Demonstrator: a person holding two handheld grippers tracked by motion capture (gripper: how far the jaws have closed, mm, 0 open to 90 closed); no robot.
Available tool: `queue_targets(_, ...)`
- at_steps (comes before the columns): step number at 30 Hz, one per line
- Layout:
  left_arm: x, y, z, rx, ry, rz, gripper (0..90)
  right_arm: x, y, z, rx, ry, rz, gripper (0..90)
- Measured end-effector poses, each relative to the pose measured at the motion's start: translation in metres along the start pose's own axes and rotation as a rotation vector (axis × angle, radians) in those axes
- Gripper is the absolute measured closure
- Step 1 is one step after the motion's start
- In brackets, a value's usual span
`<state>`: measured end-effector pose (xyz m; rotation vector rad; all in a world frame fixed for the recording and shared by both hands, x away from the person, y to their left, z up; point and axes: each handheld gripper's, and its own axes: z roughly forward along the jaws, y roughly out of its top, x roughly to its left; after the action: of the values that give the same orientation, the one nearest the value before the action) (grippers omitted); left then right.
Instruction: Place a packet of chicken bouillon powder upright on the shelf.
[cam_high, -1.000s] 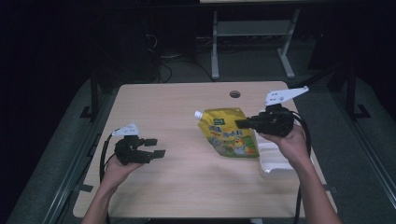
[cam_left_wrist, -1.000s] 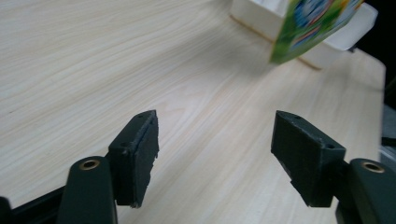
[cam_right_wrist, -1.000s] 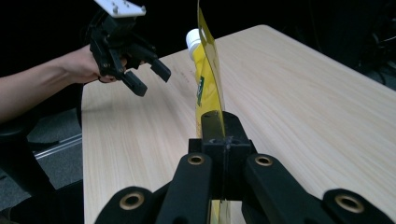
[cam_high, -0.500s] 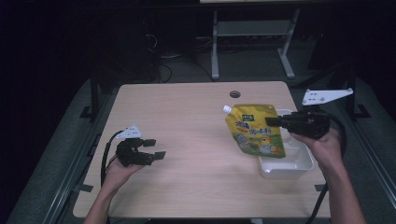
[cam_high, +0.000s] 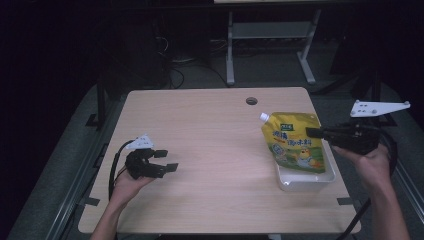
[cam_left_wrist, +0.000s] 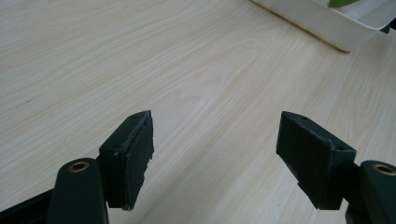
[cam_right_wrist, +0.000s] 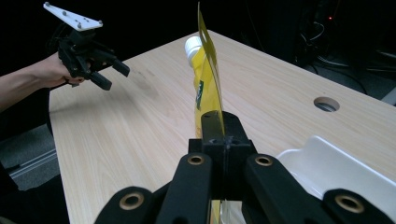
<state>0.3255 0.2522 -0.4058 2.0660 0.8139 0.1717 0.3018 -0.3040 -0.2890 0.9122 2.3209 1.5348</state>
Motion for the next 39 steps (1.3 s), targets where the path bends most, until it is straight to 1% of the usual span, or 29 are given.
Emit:
queue_targets(7,0.000,0.000,0.000,0.002,-0.004,-0.002,26.8,-0.002,-0.005,-0.006,-0.012,-0.013,0.007,90.0)
queue_targets(16,0.001,0.000,0.000,0.001,-0.003,-0.004,26.8,-0.003,-0.009,-0.007,-0.007,-0.018,0.011,90.0)
queue_targets(26,0.001,-0.001,0.002,0.005,-0.005,-0.005,26.6,-0.010,-0.021,-0.002,0.010,-0.038,0.037,89.9)
queue_targets(30,0.001,-0.001,0.003,0.009,-0.001,-0.005,26.6,-0.013,-0.028,0.003,0.036,-0.055,0.049,89.9)
queue_targets(32,0.001,-0.003,0.003,-0.004,-0.003,-0.011,26.7,-0.015,-0.032,0.005,0.049,-0.057,0.054,89.8)
queue_targets(34,0.003,-0.004,0.004,0.002,-0.002,-0.017,26.7,-0.017,-0.035,0.006,0.059,-0.064,0.061,89.7)
queue_targets(36,0.003,-0.004,0.004,0.002,-0.004,-0.020,26.7,-0.019,-0.038,0.005,0.045,-0.062,0.070,89.7)
queue_targets(39,0.003,-0.004,0.004,0.001,-0.005,-0.024,26.6,-0.020,-0.040,0.003,0.045,-0.068,0.076,89.5)
